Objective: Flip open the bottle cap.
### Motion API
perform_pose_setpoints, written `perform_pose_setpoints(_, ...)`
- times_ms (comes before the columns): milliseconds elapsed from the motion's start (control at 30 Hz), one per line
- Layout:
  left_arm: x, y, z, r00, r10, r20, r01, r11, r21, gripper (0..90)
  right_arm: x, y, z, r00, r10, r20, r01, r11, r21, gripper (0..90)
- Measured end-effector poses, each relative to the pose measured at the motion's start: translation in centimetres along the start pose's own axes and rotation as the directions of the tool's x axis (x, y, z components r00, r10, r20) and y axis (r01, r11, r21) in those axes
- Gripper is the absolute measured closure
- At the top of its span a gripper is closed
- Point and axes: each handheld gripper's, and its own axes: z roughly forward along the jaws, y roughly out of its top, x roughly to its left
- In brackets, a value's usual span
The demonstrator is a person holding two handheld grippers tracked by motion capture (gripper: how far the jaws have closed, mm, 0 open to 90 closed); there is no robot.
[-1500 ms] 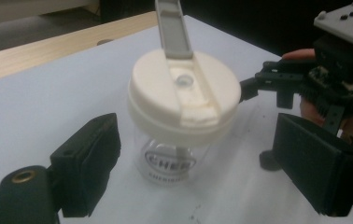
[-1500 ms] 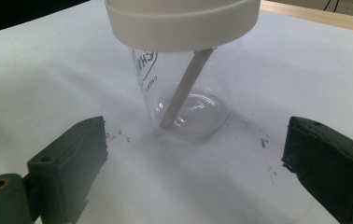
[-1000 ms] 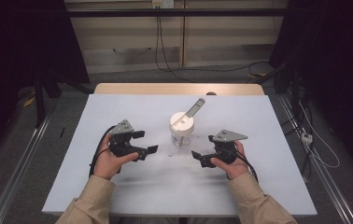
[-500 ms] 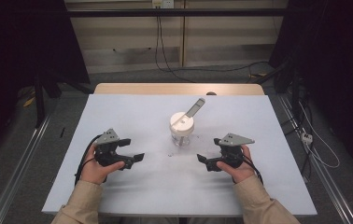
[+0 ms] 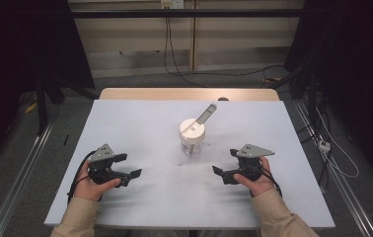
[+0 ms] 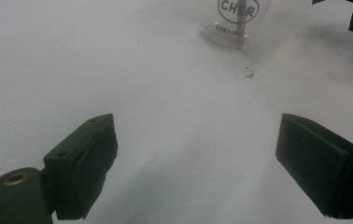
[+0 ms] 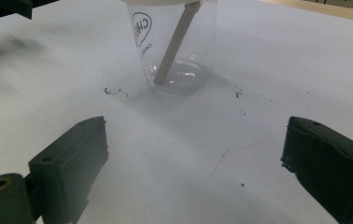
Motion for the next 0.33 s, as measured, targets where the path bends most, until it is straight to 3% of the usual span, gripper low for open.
perform_pose_setpoints(333,0.14,-0.37,-0.20,0.9998,0.004,-0.018,-0.004,0.9999,0.010,11.3,-0.25,-0.30,-0.33,1.0000,0.001,0.005,-0.001,1.000,0.000,6.6)
